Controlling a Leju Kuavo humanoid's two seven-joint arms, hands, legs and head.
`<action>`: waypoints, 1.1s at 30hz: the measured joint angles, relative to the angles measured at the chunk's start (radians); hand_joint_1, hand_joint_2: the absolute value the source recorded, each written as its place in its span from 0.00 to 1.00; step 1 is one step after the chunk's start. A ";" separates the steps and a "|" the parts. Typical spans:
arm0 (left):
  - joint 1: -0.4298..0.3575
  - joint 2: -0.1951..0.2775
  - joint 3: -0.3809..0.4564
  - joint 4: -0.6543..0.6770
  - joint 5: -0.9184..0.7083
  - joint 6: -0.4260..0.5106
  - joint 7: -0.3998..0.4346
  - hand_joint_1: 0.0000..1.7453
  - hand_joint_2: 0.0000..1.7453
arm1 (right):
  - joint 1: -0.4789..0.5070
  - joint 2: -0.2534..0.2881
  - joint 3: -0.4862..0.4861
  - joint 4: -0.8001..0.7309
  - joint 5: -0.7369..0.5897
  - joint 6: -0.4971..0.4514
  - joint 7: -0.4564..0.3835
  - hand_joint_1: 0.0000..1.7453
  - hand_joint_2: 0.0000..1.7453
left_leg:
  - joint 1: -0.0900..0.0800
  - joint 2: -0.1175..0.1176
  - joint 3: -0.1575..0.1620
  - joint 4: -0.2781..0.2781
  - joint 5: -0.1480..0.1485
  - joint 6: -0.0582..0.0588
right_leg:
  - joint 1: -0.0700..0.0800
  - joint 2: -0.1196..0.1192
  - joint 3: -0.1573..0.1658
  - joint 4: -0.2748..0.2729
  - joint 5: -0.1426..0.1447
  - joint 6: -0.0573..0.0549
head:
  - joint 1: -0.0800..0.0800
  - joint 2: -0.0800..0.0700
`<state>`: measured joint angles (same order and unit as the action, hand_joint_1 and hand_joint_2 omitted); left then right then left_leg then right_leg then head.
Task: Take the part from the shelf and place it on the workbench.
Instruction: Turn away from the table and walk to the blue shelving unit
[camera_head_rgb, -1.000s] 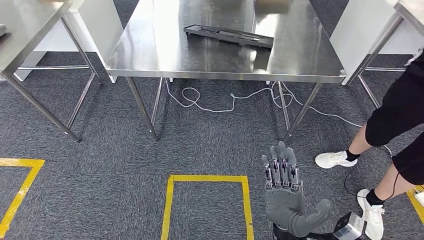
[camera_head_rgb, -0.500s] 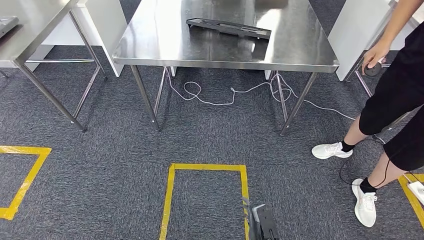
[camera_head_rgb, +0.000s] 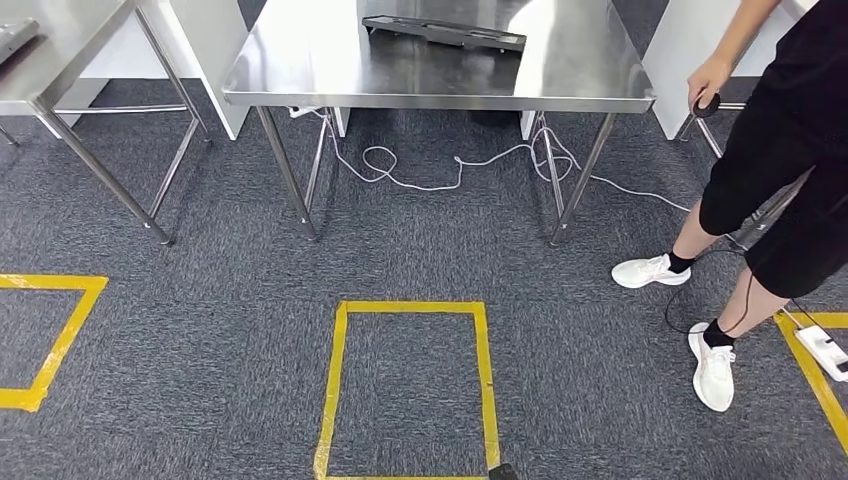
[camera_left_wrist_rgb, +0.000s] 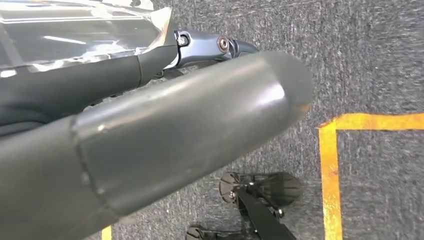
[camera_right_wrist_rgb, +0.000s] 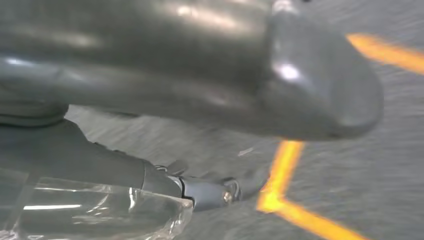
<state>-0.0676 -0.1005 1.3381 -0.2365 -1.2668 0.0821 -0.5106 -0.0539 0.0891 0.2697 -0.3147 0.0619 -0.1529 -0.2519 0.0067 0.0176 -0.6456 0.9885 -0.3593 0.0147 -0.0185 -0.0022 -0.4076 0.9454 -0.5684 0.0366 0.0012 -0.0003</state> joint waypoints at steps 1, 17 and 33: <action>0.001 -0.001 0.000 0.000 0.001 0.003 -0.003 0.00 0.00 | 0.004 -0.004 0.008 0.022 0.018 -0.028 0.025 0.00 0.00 | 0.003 -0.003 -0.003 0.005 -0.005 -0.005 | -0.003 -0.003 -0.005 0.004 0.006 -0.007 | -0.001 0.000; 0.000 0.002 -0.001 0.001 -0.003 -0.004 -0.027 0.00 0.00 | 0.020 -0.029 0.149 0.134 0.153 0.004 0.223 0.00 0.00 | 0.002 -0.017 0.182 -0.025 -0.151 0.021 | 0.017 -0.011 -0.164 0.058 0.111 -0.010 | -0.002 0.000; -0.001 0.003 -0.001 0.007 -0.003 -0.009 -0.010 0.00 0.00 | 0.013 -0.054 0.180 0.140 0.158 0.070 0.245 0.00 0.00 | -0.002 -0.006 0.005 0.044 -0.064 -0.002 | 0.000 -0.006 0.001 -0.005 0.011 -0.029 | 0.005 0.000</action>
<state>-0.0682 -0.0978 1.3375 -0.2294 -1.2699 0.0729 -0.5201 -0.0405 0.0349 0.4495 -0.1744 0.2204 -0.0829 -0.0069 0.0051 0.0114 -0.6406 1.0321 -0.4232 0.0129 -0.0190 -0.0080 -0.4067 0.9406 -0.5571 0.0076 0.0059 -0.0004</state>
